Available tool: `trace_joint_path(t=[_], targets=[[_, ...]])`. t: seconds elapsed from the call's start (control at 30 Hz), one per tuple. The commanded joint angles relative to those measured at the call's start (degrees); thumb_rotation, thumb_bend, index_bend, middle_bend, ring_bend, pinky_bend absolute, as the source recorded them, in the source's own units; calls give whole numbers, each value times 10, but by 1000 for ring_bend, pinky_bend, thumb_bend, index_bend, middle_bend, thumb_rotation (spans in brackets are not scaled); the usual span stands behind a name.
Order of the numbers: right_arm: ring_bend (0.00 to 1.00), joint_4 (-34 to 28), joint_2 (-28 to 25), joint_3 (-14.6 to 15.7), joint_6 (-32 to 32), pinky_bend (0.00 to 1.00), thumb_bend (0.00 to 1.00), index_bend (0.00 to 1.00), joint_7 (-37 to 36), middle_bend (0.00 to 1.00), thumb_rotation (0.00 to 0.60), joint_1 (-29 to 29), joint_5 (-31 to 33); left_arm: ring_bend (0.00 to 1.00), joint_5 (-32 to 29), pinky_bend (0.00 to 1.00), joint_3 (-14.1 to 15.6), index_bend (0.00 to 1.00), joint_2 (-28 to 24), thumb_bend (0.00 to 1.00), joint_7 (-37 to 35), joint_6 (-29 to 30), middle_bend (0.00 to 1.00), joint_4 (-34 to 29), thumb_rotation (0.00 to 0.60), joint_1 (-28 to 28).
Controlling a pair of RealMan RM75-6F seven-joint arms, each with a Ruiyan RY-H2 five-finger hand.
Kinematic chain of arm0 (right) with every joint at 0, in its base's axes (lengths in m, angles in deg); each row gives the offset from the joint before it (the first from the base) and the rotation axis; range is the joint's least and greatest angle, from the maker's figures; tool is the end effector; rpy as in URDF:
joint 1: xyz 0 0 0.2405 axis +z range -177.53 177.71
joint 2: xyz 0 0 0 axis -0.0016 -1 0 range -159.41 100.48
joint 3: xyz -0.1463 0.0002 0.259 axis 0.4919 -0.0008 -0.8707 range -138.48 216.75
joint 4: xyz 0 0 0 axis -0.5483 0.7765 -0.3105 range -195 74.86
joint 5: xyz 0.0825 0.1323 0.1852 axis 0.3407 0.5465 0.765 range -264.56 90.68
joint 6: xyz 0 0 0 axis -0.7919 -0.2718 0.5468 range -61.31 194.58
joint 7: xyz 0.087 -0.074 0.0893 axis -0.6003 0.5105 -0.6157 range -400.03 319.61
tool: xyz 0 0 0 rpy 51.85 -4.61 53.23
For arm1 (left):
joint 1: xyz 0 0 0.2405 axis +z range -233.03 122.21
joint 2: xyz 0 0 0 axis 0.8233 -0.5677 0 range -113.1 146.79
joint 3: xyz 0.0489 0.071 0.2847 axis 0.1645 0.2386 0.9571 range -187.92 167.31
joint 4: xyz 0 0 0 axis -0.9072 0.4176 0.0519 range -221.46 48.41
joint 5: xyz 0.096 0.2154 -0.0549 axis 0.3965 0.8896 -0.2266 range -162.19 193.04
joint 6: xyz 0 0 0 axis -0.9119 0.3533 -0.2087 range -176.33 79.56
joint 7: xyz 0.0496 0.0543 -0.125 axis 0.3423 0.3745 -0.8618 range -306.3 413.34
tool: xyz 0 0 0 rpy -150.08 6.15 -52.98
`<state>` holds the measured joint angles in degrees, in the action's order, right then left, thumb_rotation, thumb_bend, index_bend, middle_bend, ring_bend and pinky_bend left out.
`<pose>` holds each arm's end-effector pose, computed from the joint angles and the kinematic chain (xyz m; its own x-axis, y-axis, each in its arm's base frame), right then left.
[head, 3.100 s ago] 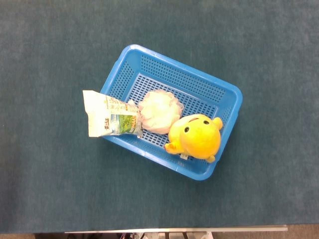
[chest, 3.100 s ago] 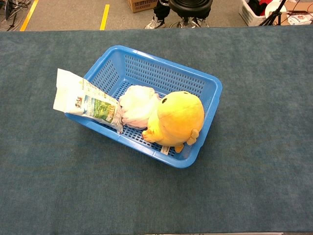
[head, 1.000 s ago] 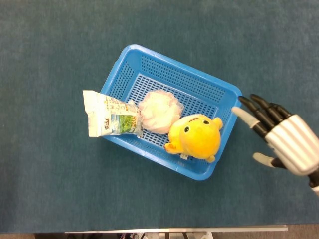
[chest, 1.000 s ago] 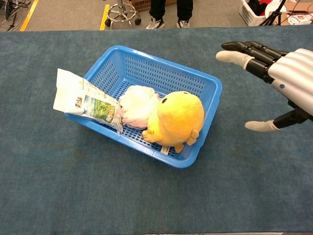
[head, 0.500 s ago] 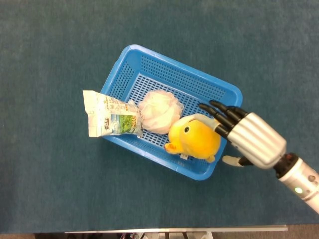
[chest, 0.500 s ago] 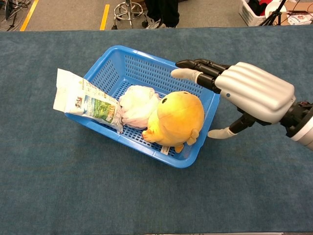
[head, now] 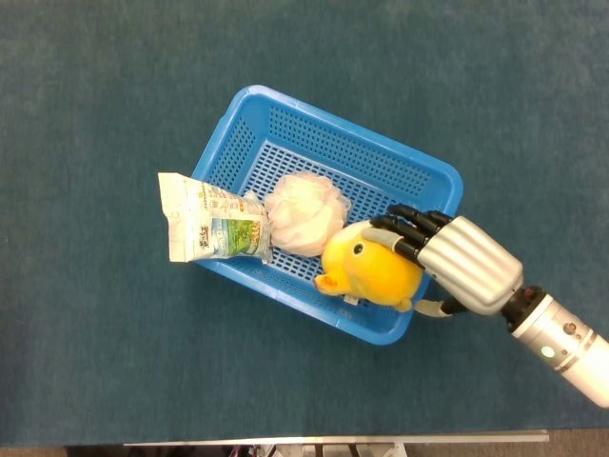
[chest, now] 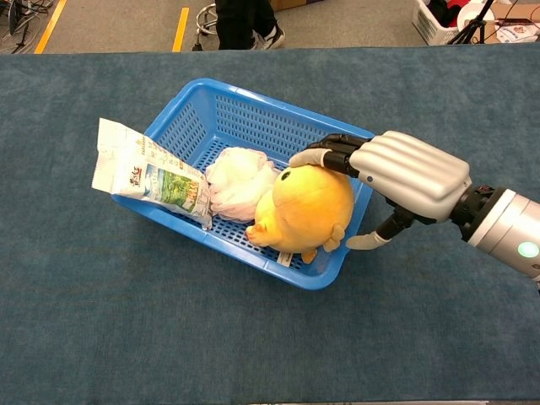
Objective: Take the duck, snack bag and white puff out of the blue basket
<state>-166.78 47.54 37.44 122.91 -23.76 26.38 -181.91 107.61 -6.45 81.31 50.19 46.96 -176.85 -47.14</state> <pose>-0.1739 -0.2300 -0.0102 0.4631 -0.3071 0.8314 -0.7483 -0.6382 0.1810 -0.3795 0.0748 0.1513 0.3690 0.0296 0.9290 0.9241 0.0950 -0.3701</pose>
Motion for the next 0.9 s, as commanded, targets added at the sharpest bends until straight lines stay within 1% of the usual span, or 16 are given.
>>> trace_joint_path(t=[0.03,0.13,0.23,0.33,0.43,0.63,0.77,0.9], targets=[[240,9,8,2,9,461,0,267,-4,302,600,0,3,231,0,405,0,406,0,312,-1,-1,286,1,600,0],[320,20,17,4,22,521,0,346,-12,381,600,-1,0,231,0,406,1,406,1,312,-1,-2,286,1,600,1],[388,31,25,7,37,566,0,399,-20,448,600,-3,-4,231,-1,406,1,407,1,312,-2,-2,286,2,600,1],[448,44,35,9,57,596,0,467,-30,505,600,-8,-11,231,-1,407,1,413,1,312,-2,-3,285,3,600,1],[486,56,42,12,76,618,0,510,-44,542,600,-12,-18,231,-1,407,1,419,1,312,-2,-3,286,2,600,1],[518,56,41,12,106,633,0,534,-77,573,600,-16,-25,231,-1,408,0,427,2,312,0,-5,285,1,600,0],[525,43,35,8,130,636,0,535,-103,580,600,-19,-33,231,-1,409,-1,430,2,312,2,-7,286,0,600,-1],[526,24,21,5,153,636,0,535,-108,580,600,-23,-44,231,0,411,-1,432,1,312,4,-8,285,-2,600,-2]])
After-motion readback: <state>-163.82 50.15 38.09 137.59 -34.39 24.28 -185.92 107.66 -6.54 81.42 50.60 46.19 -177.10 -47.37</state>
